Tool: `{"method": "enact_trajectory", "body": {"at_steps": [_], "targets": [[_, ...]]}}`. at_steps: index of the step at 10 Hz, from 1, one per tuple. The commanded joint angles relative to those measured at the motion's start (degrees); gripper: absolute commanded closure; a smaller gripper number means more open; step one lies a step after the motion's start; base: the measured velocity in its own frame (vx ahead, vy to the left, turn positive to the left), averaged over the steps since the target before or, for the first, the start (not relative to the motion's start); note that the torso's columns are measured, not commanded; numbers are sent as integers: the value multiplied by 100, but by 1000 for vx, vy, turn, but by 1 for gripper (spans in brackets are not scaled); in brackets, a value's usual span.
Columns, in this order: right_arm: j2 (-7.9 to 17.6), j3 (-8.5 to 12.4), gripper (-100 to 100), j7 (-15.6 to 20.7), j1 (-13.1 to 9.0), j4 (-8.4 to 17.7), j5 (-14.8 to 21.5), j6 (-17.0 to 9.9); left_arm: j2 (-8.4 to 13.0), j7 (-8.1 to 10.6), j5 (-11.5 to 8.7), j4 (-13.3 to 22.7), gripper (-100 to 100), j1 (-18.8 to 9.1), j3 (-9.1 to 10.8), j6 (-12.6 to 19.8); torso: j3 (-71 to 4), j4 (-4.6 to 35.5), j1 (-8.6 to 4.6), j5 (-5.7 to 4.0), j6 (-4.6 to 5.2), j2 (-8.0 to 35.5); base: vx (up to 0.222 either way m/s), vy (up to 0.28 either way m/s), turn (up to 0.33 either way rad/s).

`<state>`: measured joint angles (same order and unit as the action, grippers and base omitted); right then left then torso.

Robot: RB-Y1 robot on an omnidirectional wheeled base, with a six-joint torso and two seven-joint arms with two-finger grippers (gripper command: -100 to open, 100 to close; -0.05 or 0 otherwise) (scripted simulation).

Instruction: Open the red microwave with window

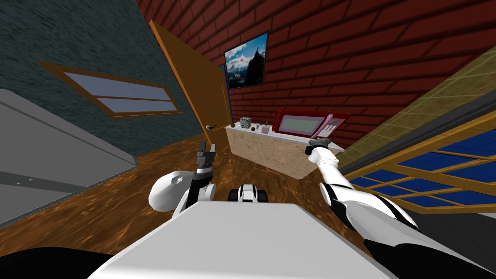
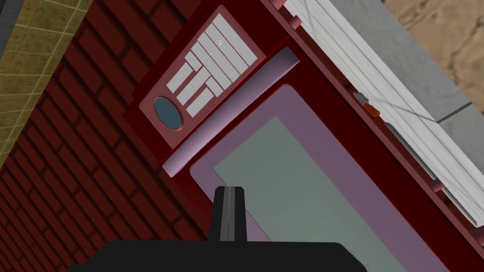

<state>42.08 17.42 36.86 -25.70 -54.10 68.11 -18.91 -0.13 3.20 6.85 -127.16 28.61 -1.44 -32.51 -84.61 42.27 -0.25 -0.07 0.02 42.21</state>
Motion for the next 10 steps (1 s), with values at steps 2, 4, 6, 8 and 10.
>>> {"method": "enact_trajectory", "body": {"at_steps": [2, 4, 6, 8, 10], "targets": [[9, -121, -100, -34, -34, -34, -51, 266, 3, 0, 0, 0, 0, 1, 2, 0, -1, -1, -34, -13, 2, -1, 7, -184, 63], [13, -196, -100, -56, -54, -53, -85, 427, 3, 0, 0, 0, 0, 1, 3, 0, 0, 0, 13, 3, -2, 1, 19, -211, 68], [18, -269, -100, -78, -74, -71, -117, 586, 2, 0, 0, 0, 0, 0, 2, 0, 7, 3, 40, 12, -2, 13, -11, -190, 64], [23, -352, -100, -102, -96, -93, -154, 767, 2, 0, 0, 0, 0, 0, 2, 0, 6, 3, 26, 7, -1, 9, 0, -193, 68], [27, -418, -100, -121, -114, -110, -183, 913, 2, 0, 0, 0, 0, 0, 2, 0, 3, 1, 22, 5, -1, 6, -8, -197, 68]]}}
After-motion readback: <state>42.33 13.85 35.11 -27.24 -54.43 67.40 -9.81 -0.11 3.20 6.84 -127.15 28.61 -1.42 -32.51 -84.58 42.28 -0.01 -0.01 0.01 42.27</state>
